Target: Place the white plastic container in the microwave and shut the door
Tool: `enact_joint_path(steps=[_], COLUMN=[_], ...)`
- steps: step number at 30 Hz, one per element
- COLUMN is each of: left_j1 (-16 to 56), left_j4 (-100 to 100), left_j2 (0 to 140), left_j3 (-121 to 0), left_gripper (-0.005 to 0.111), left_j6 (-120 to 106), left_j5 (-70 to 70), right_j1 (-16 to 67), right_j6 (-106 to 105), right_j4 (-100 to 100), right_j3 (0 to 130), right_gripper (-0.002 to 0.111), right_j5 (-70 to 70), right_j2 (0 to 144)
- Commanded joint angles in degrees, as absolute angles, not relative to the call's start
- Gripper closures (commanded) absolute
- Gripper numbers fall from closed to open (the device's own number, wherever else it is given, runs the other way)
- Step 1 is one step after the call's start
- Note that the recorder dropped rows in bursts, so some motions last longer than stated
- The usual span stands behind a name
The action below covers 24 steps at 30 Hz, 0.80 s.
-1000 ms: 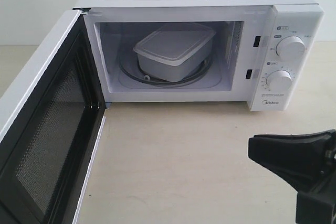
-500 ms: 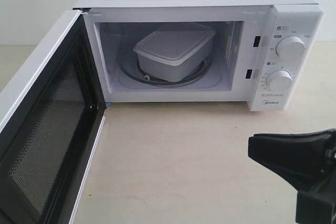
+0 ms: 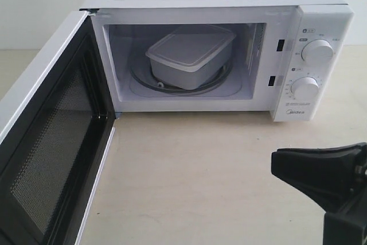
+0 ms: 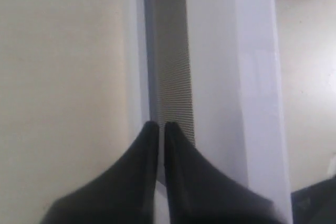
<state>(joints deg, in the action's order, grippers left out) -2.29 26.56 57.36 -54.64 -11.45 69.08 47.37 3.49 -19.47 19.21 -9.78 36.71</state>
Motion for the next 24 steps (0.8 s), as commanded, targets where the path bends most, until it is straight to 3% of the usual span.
enact_joint_path(steps=[1,6,11,19,24], left_j1=[-2.05,-1.7,3.89,12.87,16.86], left_j4=[32.43,32.89,34.9,39.28,46.25], left_j2=[58.1,58.1,58.55,63.73,67.67], left_j3=[-51.99,-49.2,-46.89,-46.96,-46.96], left_gripper=[0.102,0.102,0.102,0.102,0.102], left_j6=[-18.62,-18.9,-20.87,-21.37,-28.42], left_j5=[69.96,69.96,69.96,69.96,67.04], right_j1=[47.55,47.32,47.2,45.6,45.6], right_j6=[2.36,2.36,4.05,26.03,28.28], right_j4=[-18.22,-16.79,-10.68,19.94,24.05], right_j3=[19.19,23.06,32.03,46.1,47.62], right_gripper=[0.108,0.108,0.108,0.108,0.108], right_j5=[-9.35,-11.54,-18.98,-39.21,-45.41], right_j2=[34.54,31.37,30.55,30.42,30.42])
